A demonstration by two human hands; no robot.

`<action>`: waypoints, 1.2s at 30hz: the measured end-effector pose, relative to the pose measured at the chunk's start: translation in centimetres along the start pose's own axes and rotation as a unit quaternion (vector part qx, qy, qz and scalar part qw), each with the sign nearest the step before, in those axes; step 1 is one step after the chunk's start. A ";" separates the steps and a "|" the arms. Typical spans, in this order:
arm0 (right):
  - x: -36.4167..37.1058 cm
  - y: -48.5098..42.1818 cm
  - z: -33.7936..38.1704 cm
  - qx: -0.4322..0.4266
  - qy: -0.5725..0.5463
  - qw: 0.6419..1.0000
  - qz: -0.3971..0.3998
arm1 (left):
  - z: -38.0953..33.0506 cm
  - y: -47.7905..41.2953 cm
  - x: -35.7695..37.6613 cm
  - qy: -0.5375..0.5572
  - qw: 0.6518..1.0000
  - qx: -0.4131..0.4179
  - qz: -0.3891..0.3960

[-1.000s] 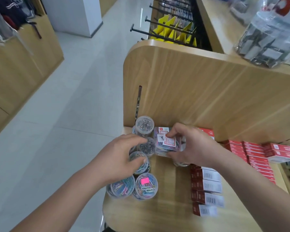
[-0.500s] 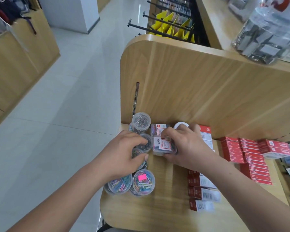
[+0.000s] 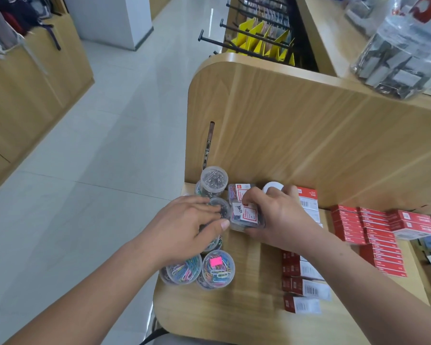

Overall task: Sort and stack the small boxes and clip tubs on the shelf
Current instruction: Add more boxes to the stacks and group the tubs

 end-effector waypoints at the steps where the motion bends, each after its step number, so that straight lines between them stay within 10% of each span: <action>1: 0.0 0.0 0.0 0.002 0.001 1.000 -0.004 | 0.1 0.0 0.0 0.002 1.000 0.000 -0.002; 29: 0.3 0.3 0.7 -0.028 0.110 0.992 -0.049 | 1.1 0.5 0.2 0.071 0.997 0.020 -0.036; 36: -4.2 2.0 -2.1 0.097 -0.052 0.984 -0.140 | -1.3 0.1 -1.1 0.034 0.994 0.066 -0.081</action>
Point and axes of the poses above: each hand's wrist, its own y-axis away from the middle knuckle, its own x-axis out of the palm, z = x × y, the point moved 5 cm from there along -y, towards the middle knuckle, and after that the axes turned 6 degrees about -z, right-handed, at the moved point
